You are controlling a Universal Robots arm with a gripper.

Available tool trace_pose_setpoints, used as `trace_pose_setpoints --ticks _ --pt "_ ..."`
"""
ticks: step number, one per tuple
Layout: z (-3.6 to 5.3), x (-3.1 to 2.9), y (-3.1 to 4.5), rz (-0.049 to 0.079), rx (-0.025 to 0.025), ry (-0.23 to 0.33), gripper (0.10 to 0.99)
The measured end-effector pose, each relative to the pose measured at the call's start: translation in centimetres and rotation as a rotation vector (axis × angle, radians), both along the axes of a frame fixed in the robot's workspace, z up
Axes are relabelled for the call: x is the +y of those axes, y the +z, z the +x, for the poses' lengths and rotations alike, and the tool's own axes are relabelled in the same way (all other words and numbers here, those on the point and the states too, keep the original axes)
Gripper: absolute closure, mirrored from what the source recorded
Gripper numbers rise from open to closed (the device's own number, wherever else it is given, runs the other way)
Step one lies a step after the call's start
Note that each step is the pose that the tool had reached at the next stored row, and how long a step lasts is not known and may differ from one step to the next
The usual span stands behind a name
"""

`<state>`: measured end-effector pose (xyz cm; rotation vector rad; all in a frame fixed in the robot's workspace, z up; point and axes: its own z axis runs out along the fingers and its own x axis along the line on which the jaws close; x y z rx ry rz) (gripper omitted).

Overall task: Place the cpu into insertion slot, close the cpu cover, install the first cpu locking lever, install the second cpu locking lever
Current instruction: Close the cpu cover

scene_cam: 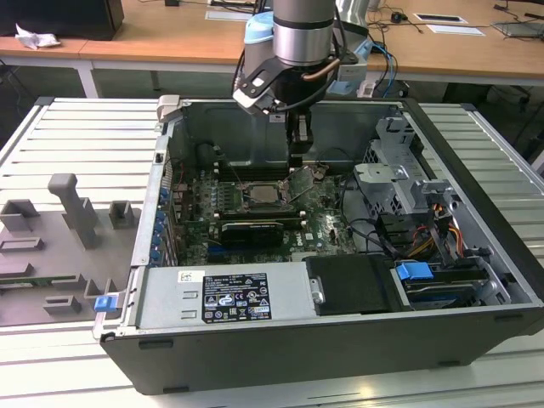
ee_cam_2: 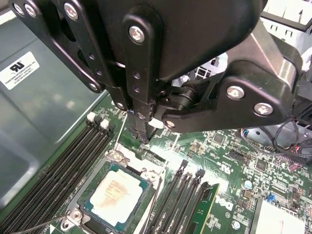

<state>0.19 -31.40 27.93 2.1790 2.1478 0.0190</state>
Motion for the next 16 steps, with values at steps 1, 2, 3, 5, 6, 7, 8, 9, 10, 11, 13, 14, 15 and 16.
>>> trace_pose_setpoints --ticks 1,2,3,5,6,7,8,9,10,11,13,14,15,16 --pt "0.03 0.00 0.00 0.000 0.0000 0.000 0.980" --pt "0.06 0.00 0.00 0.000 0.0000 0.000 0.980" --pt "0.08 0.00 0.00 0.000 0.0000 0.000 0.980" --pt "0.15 0.00 0.00 0.000 0.0000 0.000 0.980" --pt "0.18 0.00 0.00 0.000 0.0000 0.000 0.980" --pt "0.24 0.00 0.00 0.000 0.0000 0.000 0.980" --pt "0.28 0.00 0.00 0.000 0.0000 0.001 0.980" --pt "0.33 0.00 0.00 0.000 0.0000 0.001 0.980" --pt "0.38 0.00 0.00 0.000 0.0000 0.001 0.980" --pt "0.41 0.00 0.00 0.000 0.0001 0.001 0.980" --pt "0.52 0.00 0.00 0.000 0.0001 0.001 0.980" --pt "0.55 0.00 0.00 0.000 0.0000 0.001 0.980" --pt "0.58 0.00 0.00 0.000 0.0000 0.001 0.980" --pt "0.61 0.00 0.00 0.000 0.0000 0.001 0.980"
